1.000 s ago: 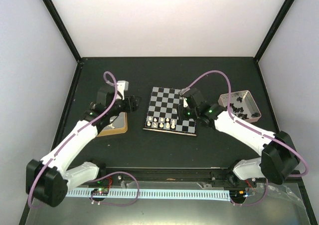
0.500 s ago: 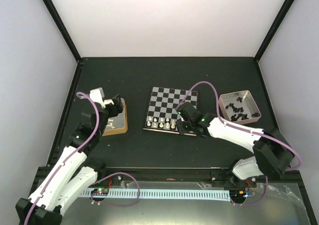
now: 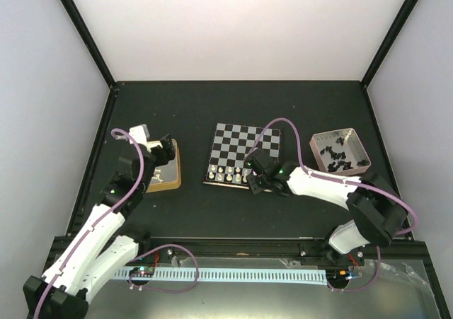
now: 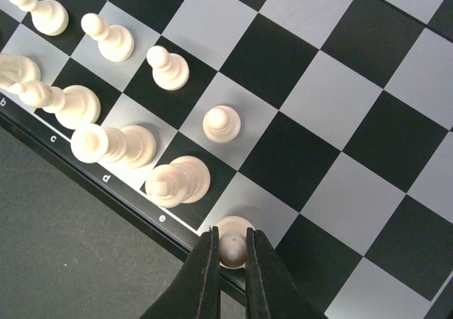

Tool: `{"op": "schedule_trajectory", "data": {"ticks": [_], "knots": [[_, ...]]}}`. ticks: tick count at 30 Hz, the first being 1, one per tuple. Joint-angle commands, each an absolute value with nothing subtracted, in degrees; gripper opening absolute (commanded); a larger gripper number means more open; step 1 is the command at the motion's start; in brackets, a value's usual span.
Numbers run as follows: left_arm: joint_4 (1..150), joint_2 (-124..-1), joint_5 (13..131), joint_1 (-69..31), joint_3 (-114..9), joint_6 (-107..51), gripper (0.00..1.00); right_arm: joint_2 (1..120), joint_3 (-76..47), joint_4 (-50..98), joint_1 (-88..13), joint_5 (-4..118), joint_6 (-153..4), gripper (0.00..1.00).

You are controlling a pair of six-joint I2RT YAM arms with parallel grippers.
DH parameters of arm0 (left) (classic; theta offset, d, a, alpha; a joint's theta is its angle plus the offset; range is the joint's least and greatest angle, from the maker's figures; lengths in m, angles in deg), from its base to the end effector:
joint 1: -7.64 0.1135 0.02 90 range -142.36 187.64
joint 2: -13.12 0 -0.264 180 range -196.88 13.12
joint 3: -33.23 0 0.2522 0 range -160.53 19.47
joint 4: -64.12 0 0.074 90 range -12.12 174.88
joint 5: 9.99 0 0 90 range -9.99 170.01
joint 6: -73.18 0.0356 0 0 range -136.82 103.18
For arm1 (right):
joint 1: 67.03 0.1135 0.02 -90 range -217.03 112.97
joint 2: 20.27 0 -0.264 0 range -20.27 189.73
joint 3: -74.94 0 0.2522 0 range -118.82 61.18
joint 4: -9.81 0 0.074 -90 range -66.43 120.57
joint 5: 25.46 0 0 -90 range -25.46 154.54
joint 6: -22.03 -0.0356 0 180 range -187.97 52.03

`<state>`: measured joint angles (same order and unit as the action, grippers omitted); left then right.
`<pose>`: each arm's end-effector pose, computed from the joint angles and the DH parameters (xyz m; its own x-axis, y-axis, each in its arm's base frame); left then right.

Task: Set up the chess pieces on the board
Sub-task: Place the chess piece on the chessboard.

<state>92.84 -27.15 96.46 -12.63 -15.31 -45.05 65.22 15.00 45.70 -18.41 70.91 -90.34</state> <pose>0.1625 -0.0493 0.2826 -0.3282 -0.3624 -0.8723 -0.0816 0.9309 -0.3560 0.1874 0.2068 0.1718 -0.8074 -0.3443 -0.4792 -0.4362 0.8952 0.0918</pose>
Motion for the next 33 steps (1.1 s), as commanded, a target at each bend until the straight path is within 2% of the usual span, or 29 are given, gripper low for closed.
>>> {"op": "schedule_trajectory", "data": {"ticks": [1,9,16,19,22,25,32,33], "knots": [[92.5,-27.6,97.5,-12.3,-16.2,-45.7,0.9,65.9,16.0,43.5,-18.0,74.2,-90.4,0.03],[92.4,-28.7,97.3,-12.3,-16.6,-45.8,0.9,67.1,16.3,42.9,-17.9,74.0,-90.6,0.09],[93.4,-29.4,96.9,-12.2,-16.8,-46.2,0.91,64.4,15.4,44.7,-18.0,73.7,-92.4,0.35],[95.6,-30.7,96.8,-12.1,-17.3,-47.2,0.91,61.6,14.0,46.0,-18.0,74.8,-93.4,0.41],[99.2,-33.2,96.3,-11.4,-18.1,-49.1,0.9,58.9,12.4,46.9,-18.3,76.1,-94.3,0.44],[103.2,-36.6,93.5,-9.3,-18.6,-51.8,0.84,57.3,10.9,47.2,-18.7,76.7,-95.0,0.44],[110.7,-50.5,77.8,0.8,-18.7,-53.4,0.56,57.7,8.5,46.9,-20.3,75.4,-94.7,0.43],[112.9,-52.9,76.7,2.0,-19.4,-52.9,0.54,58.1,8.2,46.9,-20.5,75.2,-94.5,0.43]]}}
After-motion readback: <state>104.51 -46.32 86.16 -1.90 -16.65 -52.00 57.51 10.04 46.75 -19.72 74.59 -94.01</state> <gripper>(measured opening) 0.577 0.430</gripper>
